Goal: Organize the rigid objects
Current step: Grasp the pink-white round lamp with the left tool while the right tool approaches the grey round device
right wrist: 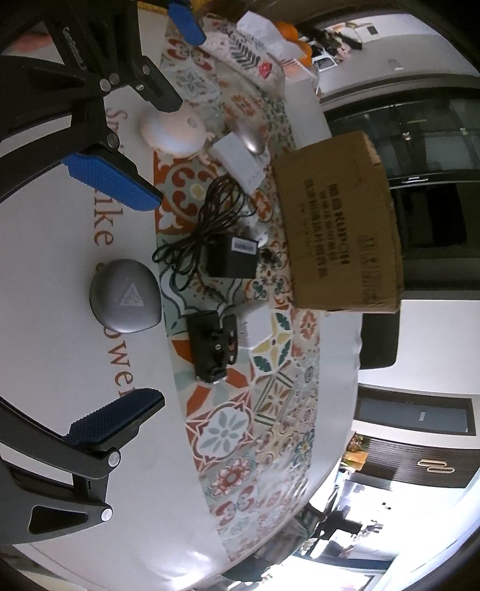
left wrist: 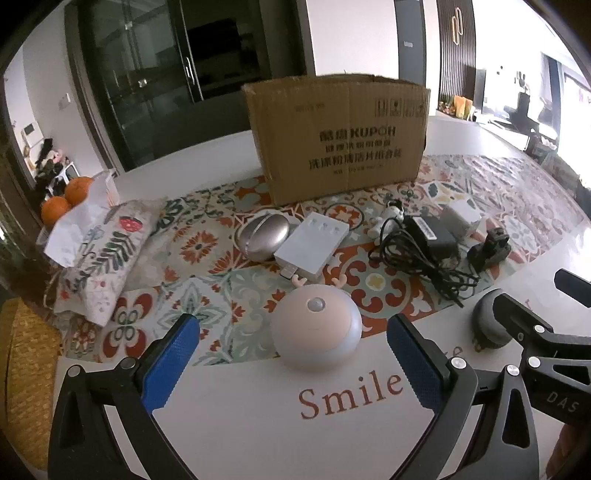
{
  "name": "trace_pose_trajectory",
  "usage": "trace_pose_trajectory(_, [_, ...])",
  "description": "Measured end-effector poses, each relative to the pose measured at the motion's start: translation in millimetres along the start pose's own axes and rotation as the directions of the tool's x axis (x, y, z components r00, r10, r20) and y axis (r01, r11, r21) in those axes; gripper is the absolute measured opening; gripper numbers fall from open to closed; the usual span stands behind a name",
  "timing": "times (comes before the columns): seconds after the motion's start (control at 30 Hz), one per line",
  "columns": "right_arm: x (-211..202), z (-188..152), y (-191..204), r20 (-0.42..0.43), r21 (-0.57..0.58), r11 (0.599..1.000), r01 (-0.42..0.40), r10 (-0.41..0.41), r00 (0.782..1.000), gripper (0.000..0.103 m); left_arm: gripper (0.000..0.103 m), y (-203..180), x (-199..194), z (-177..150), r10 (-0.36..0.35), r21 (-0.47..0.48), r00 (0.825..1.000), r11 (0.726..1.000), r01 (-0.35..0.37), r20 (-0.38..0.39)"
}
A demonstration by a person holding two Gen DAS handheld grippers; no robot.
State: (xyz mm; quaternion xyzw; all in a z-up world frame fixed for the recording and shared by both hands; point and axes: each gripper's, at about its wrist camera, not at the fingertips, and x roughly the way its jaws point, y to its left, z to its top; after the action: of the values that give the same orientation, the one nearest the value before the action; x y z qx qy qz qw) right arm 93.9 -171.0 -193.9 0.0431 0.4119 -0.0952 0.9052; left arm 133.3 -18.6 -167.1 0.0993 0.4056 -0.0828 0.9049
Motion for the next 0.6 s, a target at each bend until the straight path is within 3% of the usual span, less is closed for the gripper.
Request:
trace_pose_trajectory(0.43, [35, -15, 0, -0.053, 0.056, 0.998, 0.022, -0.019, 0.998, 0.087, 0.103, -5, 45, -6, -0.029, 0.045, 0.999, 0.999, 0.031, -0.042])
trace_pose_trajectory(0.6, [44, -17, 0, -0.062, 0.070, 0.997, 0.034, -0.030, 0.998, 0.083, 0.098, -5, 55, -8, -0.043, 0.053, 0.997, 0.998, 0.047, -0.060])
